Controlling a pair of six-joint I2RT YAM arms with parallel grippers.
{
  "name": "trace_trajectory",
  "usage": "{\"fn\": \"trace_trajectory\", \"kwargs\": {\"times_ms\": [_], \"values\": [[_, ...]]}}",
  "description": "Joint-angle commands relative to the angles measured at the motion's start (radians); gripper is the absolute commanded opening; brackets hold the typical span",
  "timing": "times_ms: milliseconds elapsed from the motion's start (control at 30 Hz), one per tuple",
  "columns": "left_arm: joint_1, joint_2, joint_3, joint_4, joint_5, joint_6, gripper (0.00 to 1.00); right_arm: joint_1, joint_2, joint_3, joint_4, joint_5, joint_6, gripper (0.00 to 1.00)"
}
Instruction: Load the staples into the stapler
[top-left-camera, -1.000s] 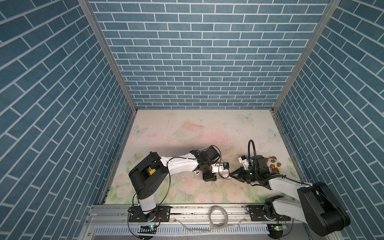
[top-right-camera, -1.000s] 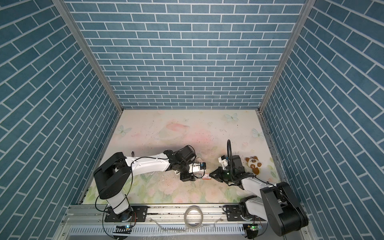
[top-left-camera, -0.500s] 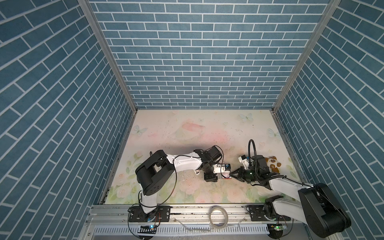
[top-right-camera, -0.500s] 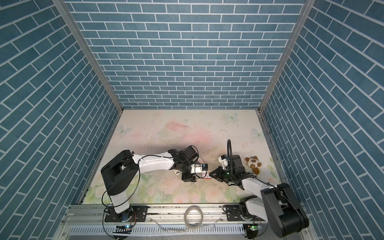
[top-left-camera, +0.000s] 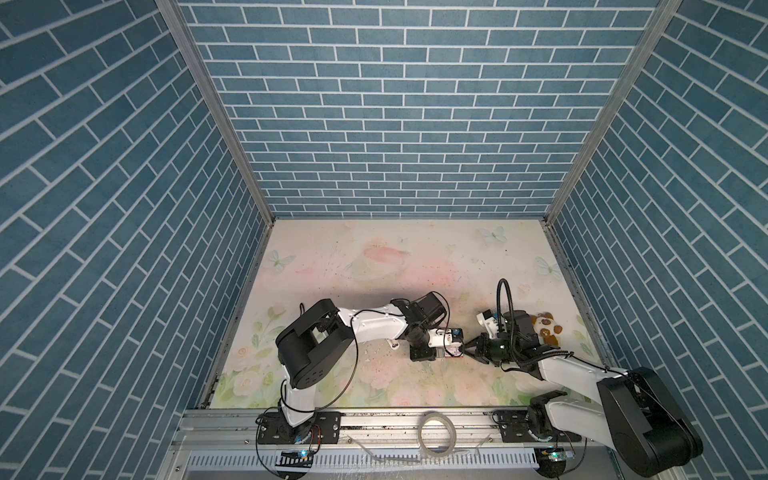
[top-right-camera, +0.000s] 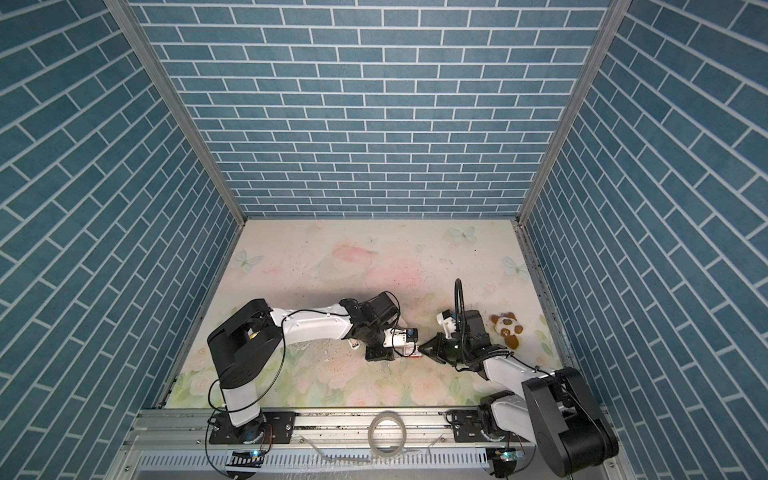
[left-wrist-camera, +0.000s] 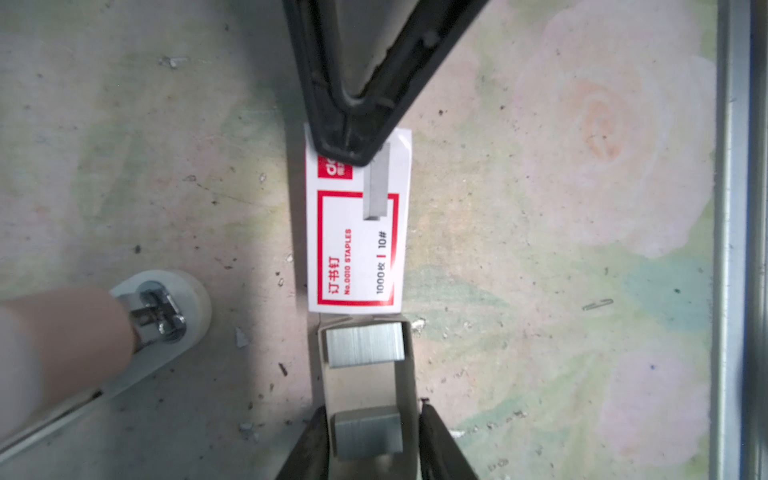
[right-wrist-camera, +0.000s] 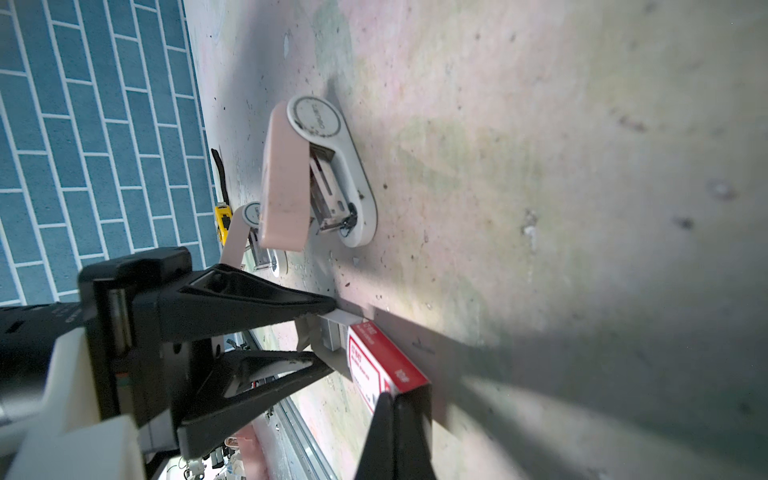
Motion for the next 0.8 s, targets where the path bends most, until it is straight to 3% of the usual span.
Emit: {"fn": "trace_trajectory", "kwargs": {"times_ms": [0,767], "values": [[-0.005,0.021,-0.002,-0.031,-0.013,0.007,0.36,0.004,-0.028,0.017,-0.021,0.016,-0.021,0.00],[-0.005,0.020,-0.034,-0.025,-0.037,0.013,0.32,0.000,-0.090,0.031,-0.152,0.109,-0.042,0.00]]}}
